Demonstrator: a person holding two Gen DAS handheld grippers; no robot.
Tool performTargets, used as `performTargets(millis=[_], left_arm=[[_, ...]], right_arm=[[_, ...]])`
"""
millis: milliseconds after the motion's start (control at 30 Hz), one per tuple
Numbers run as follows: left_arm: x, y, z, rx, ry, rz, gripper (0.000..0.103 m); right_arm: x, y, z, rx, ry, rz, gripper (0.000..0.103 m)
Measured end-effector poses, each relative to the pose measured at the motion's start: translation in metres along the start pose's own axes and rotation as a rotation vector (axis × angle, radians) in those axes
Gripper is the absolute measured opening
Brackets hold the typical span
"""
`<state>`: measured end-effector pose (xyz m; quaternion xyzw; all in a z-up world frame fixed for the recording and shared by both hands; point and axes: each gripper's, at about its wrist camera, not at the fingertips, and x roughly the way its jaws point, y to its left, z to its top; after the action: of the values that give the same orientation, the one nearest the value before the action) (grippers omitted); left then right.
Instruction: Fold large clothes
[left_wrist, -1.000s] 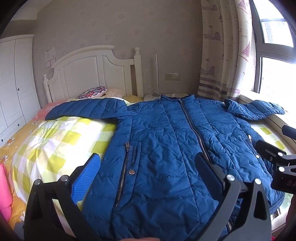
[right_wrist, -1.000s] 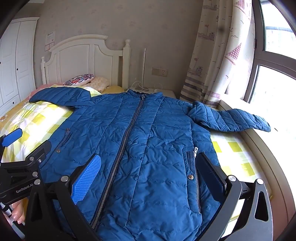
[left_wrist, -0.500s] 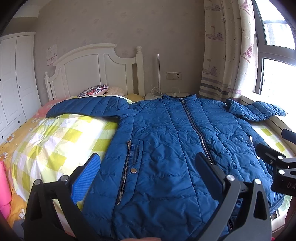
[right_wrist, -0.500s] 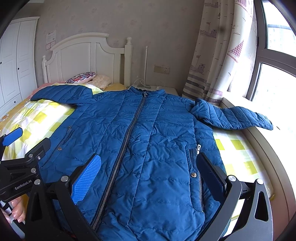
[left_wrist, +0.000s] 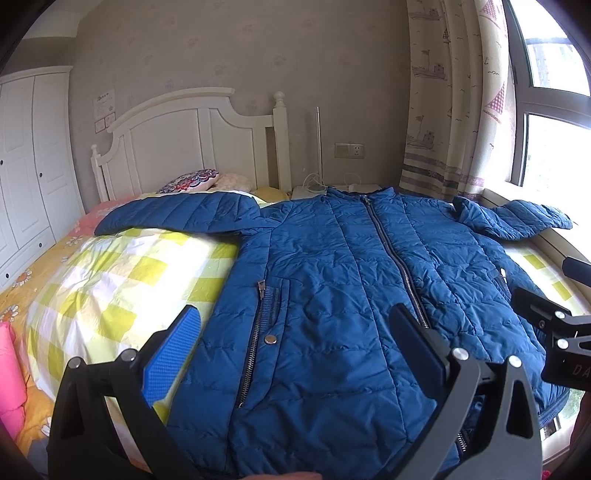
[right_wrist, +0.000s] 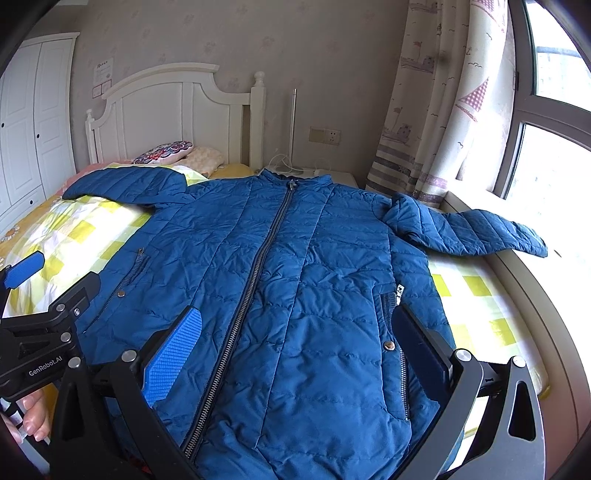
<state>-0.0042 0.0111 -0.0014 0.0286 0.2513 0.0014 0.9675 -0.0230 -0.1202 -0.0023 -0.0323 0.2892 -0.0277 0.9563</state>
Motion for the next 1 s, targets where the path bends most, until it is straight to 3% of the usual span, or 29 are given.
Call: performTargets(millis=[1000], left_arm=[[-0.0067, -0.0015, 0.0012, 0.012, -0.021, 0.011, 0.101]], right_arm=[[0.0007, -0.0038, -0.0014, 0.013, 0.007, 0.013, 0.099]])
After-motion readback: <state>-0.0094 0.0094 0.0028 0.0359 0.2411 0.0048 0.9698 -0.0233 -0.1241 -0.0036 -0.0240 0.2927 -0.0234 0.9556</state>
